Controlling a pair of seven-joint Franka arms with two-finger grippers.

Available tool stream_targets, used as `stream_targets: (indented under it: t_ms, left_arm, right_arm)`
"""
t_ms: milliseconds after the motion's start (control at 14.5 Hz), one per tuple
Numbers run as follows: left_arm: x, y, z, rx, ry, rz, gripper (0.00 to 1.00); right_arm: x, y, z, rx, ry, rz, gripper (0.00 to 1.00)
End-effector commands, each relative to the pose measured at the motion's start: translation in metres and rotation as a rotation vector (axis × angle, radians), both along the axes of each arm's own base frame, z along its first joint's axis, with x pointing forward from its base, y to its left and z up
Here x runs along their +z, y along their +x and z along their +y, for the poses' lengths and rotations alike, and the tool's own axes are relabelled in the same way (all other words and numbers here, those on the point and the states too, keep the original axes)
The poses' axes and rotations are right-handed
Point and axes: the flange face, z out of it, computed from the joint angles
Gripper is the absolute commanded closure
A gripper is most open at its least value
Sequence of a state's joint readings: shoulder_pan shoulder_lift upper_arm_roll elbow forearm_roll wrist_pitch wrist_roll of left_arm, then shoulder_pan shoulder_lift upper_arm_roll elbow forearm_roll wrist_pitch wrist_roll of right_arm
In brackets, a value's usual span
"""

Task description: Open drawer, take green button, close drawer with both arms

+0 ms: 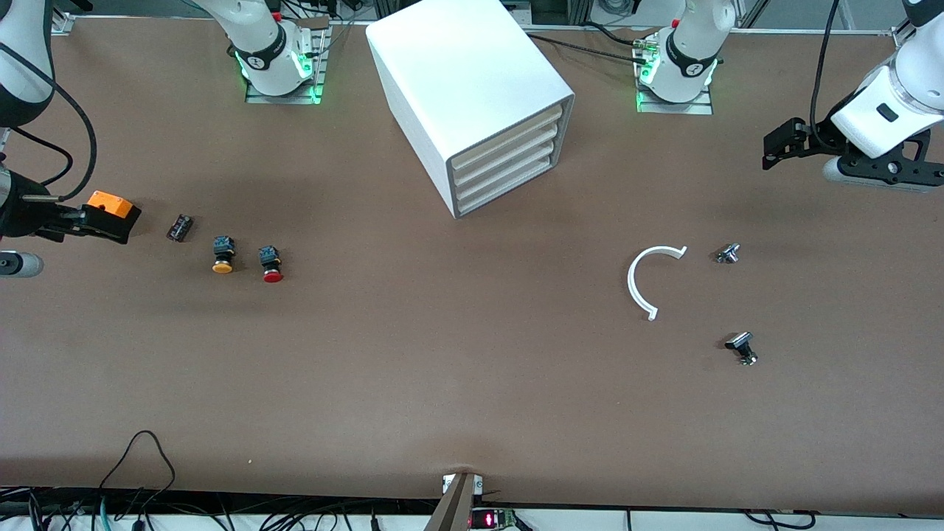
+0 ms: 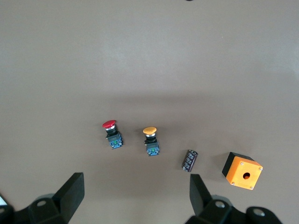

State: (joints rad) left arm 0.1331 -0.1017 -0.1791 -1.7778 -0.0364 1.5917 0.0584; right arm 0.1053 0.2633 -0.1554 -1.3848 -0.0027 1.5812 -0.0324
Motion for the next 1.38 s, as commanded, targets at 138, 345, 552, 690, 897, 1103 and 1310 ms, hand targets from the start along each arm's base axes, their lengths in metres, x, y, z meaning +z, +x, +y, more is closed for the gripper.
stream_targets:
  t_ms: [138, 345, 552, 690, 897, 1103, 1310]
  left_arm:
    - [0.006, -0.003, -0.001, 0.009, 0.031, 0.023, 0.00]
    - [0.010, 0.005, -0.002, 0.010, 0.024, 0.016, 0.00]
    - [0.007, 0.008, -0.001, 0.011, 0.022, 0.023, 0.00]
    - [0.008, 0.009, -0.001, 0.011, 0.023, 0.022, 0.00]
    - [0.010, 0.013, -0.003, 0.005, 0.024, 0.015, 0.00]
    - [0.014, 0.013, -0.004, 0.003, 0.023, 0.006, 0.00]
    - [0.016, 0.018, -0.008, -0.003, 0.020, 0.006, 0.00]
  right_arm:
    - [0.004, -0.004, -0.001, -0.016, -0.005, -0.001, 0.00]
    - [0.004, -0.003, -0.002, -0.013, -0.005, 0.000, 0.00]
    - [0.004, -0.004, -0.002, -0.013, -0.005, 0.004, 0.00]
    - [0.004, -0.004, -0.002, -0.009, -0.004, 0.007, 0.00]
    - [0.005, -0.003, -0.003, -0.008, -0.005, -0.005, 0.00]
    - [0.005, -0.002, -0.004, -0.012, 0.003, -0.009, 0.00]
    - [0.004, -0.003, 0.000, -0.008, 0.009, -0.003, 0.00]
